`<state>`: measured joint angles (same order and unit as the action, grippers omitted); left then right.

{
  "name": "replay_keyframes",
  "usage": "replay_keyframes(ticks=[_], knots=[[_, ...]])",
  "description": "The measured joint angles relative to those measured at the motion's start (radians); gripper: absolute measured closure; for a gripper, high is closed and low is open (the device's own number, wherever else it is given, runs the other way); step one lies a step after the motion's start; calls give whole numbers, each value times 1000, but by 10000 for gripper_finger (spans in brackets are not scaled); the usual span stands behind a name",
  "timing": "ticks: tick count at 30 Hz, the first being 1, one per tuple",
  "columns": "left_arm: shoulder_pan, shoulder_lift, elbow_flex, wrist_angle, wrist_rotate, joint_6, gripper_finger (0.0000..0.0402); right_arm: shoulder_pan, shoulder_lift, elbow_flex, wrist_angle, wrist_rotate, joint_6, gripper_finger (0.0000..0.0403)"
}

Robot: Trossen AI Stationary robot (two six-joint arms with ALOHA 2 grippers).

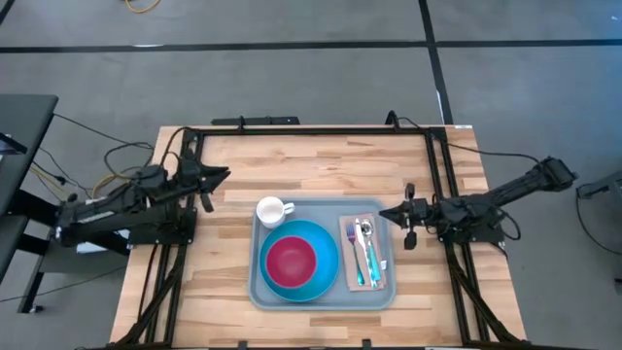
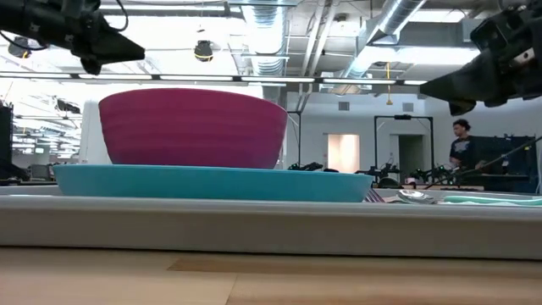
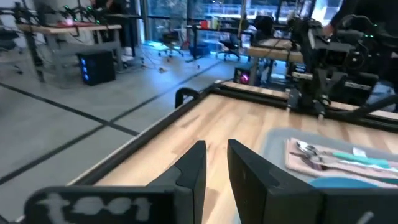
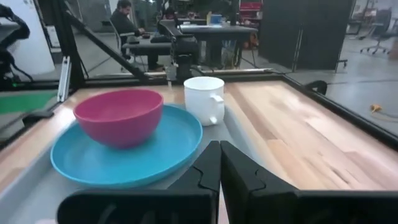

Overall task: Set up tray
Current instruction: Return to Home Position

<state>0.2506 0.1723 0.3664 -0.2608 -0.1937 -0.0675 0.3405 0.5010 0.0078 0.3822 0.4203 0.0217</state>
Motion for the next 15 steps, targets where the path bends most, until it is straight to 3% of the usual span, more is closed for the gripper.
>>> replay_keyframes(ticks=[10, 15], knots=[[62, -117, -18, -52, 58, -20, 347, 0, -316, 0, -298, 35, -23, 403], [62, -134, -172, 178, 180, -70, 347, -1, -405, 0, -310, 53, 1, 403]])
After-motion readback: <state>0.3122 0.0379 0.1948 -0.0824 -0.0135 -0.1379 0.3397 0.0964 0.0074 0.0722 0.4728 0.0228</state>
